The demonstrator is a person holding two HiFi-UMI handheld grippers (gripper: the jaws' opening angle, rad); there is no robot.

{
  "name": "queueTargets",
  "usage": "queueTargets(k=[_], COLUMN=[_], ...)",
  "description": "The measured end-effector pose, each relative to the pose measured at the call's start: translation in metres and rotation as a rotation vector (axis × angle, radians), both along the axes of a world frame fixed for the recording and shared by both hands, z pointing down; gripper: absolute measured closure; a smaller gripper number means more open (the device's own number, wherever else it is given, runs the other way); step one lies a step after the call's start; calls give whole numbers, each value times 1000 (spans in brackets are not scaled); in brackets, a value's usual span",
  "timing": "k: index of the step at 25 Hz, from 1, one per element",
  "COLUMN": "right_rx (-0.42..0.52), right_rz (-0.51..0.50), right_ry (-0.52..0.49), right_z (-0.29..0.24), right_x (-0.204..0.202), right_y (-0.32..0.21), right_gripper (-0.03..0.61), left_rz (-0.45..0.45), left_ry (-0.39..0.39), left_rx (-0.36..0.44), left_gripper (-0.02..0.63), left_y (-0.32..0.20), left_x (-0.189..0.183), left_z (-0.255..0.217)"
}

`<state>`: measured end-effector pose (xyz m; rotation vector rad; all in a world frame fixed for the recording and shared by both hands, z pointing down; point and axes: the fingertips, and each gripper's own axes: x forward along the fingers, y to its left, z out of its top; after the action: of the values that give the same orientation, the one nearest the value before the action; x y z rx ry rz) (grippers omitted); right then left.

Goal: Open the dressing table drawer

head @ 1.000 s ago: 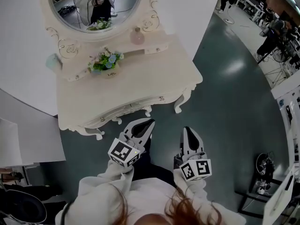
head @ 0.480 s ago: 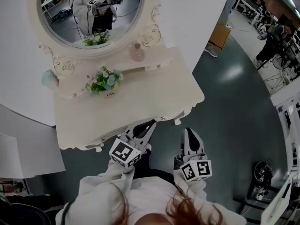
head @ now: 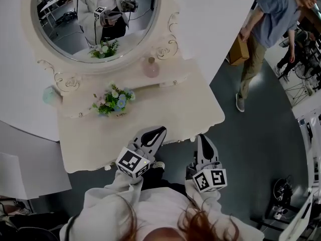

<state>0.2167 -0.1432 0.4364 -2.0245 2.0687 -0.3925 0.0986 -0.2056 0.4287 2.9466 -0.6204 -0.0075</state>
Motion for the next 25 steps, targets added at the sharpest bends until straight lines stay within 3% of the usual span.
queueTargets(k=[8, 14, 25], right_rx=[-24, -127, -296], right_rz=[-1, -21, -163], right_ry=[5, 38, 131], right_z=[13, 36, 86], right_x=[-6, 4, 29], right_y=[-48, -66, -182], right_gripper=[537, 537, 534], left_rz=[-9, -36, -236], left_ry=[-12, -20, -29], left_rx=[-28, -67, -99], left_gripper=[589, 589, 589], left_y=[-43, -52, -96], left_x=[-9, -11, -28], left_z=[15, 27, 34])
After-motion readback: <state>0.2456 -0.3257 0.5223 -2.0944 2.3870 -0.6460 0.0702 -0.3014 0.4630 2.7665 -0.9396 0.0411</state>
